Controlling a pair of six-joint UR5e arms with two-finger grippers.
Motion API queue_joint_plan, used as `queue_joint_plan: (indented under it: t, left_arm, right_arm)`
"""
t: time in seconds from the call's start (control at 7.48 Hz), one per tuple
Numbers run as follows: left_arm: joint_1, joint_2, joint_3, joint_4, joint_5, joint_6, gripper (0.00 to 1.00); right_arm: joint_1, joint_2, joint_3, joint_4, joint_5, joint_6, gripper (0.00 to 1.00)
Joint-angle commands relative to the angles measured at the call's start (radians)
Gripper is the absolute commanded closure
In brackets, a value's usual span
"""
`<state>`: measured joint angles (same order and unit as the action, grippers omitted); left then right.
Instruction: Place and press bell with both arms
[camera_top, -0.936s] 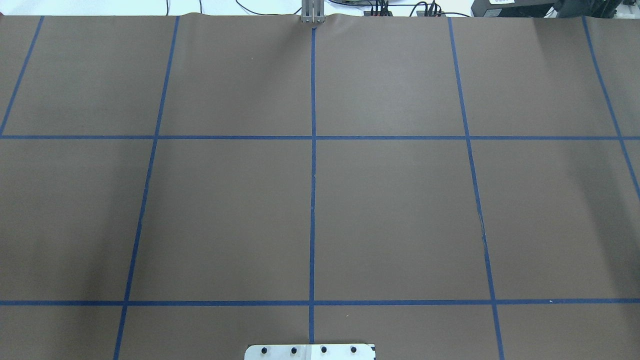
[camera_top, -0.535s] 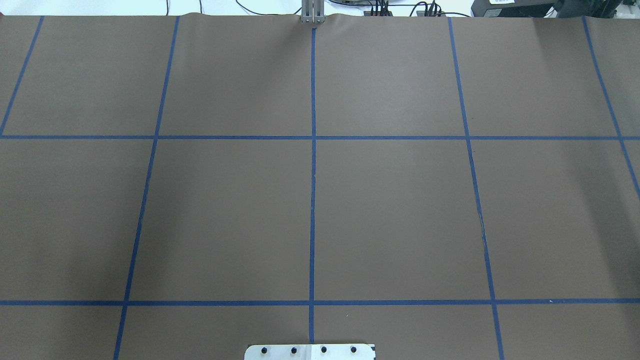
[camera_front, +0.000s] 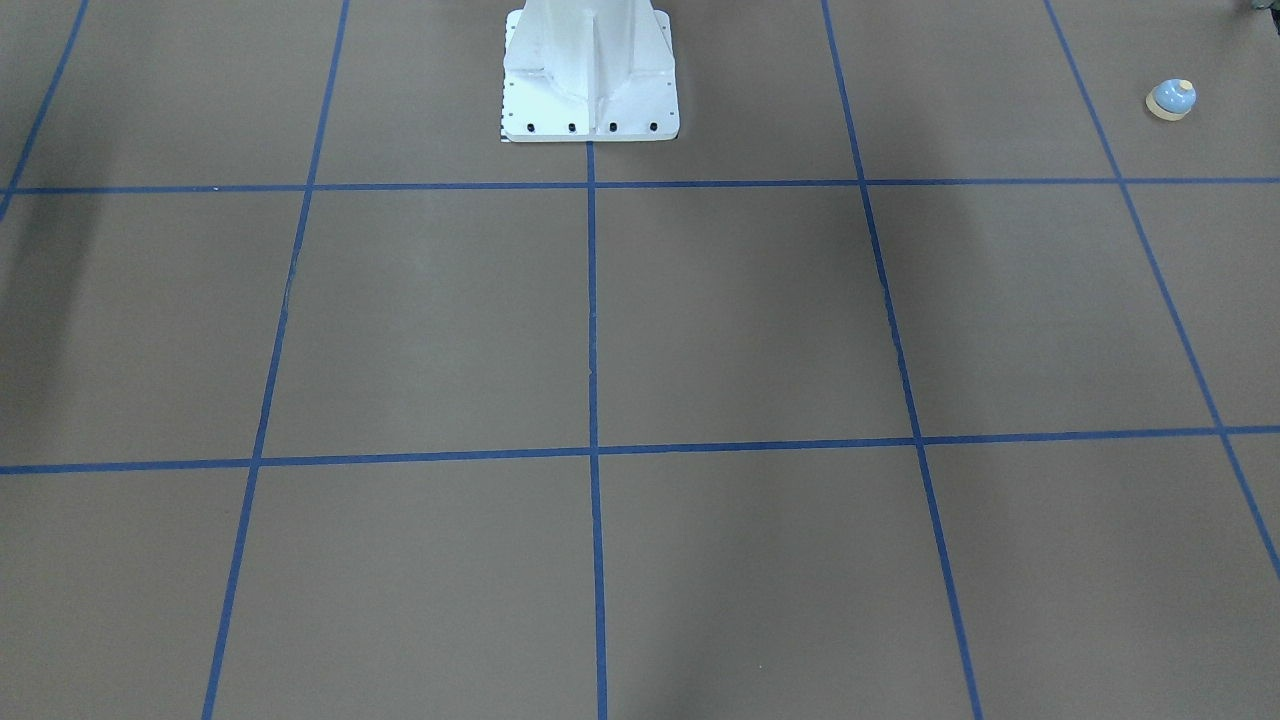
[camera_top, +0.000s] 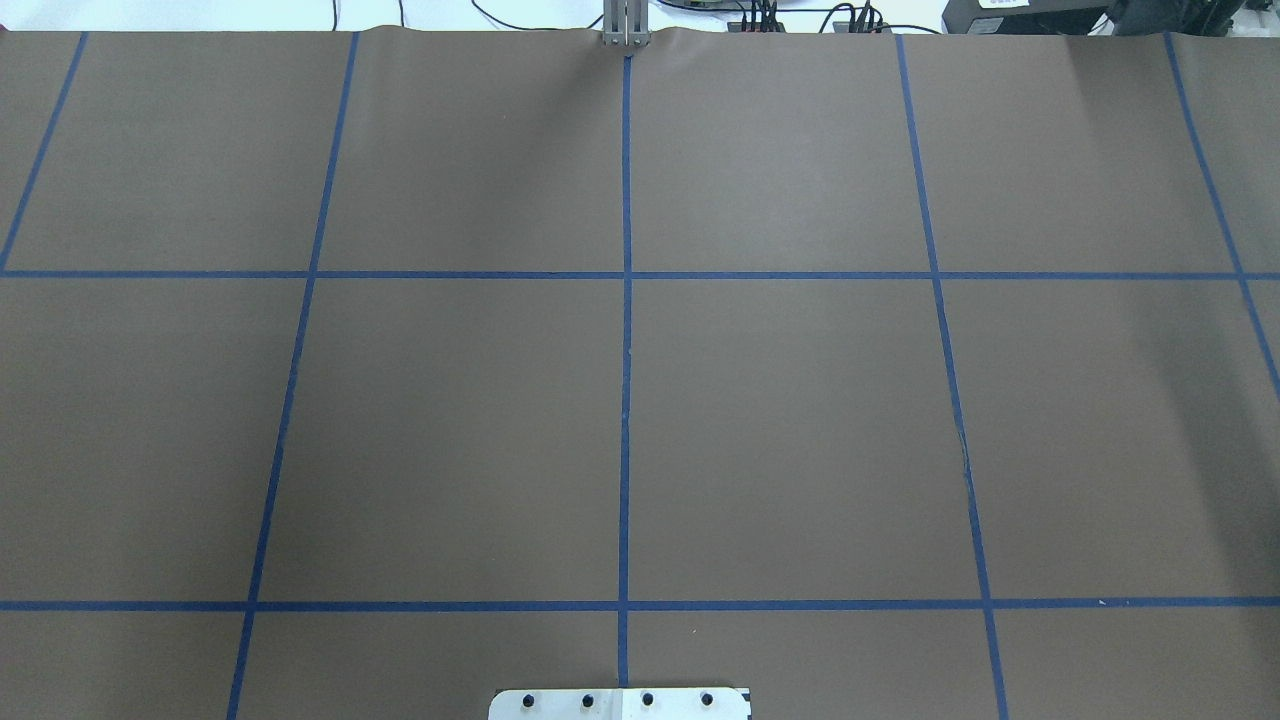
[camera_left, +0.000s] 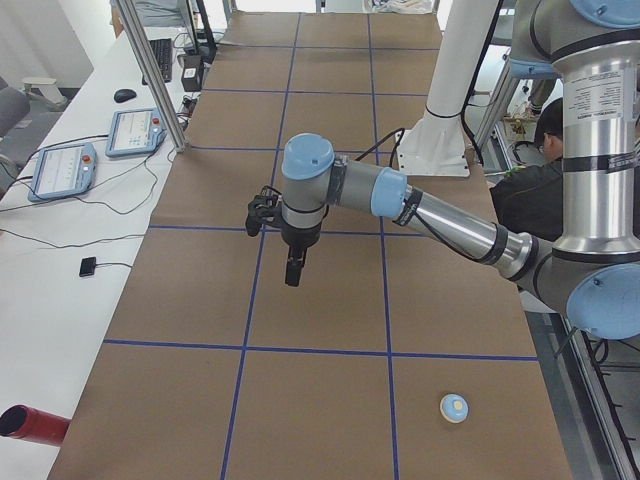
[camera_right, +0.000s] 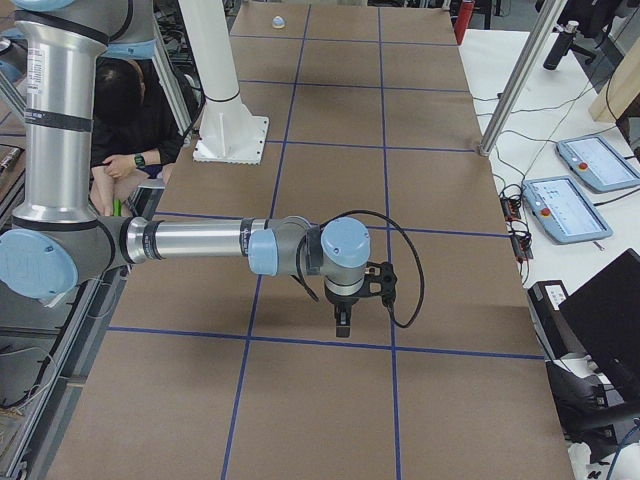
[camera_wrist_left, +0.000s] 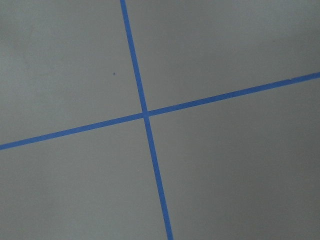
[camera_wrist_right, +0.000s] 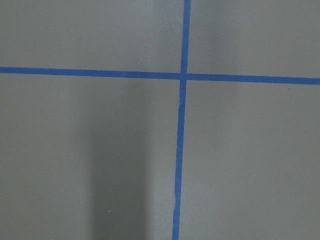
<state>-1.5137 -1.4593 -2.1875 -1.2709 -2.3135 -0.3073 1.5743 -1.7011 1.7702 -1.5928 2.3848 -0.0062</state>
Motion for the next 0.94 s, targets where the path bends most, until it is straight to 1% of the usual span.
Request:
queue_joint_plan:
  t: [0.0,0.27,0.4,0.53,0.67,0.8]
  left_arm:
    - [0.109,0.004,-0.147,0.100,0.005,-0.345,0.00]
    - [0.255,0.005,-0.283,0.213,0.115,-0.635,0.00]
    - [0.342,0.005,-0.313,0.219,0.164,-0.829,0.00]
    - [0.447,0.004,-0.331,0.219,0.233,-0.998,0.00]
    - [0.568,0.004,-0.333,0.219,0.323,-1.170,0.00]
    - [0.718,0.004,-0.331,0.222,0.433,-1.364,0.00]
  right_arm:
    - [0.000,-0.002,0.000,0.001,0.000,0.000,0.00]
    - [0.001,-0.008,0.000,0.002,0.000,0.000,0.00]
    - [0.000,-0.008,0.000,0.002,0.000,0.000,0.00]
    - [0.000,-0.009,0.000,0.002,0.000,0.000,0.00]
    - [0.001,-0.009,0.003,0.002,0.000,0.000,0.00]
    - [0.000,-0.014,0.005,0.002,0.000,0.000,0.00]
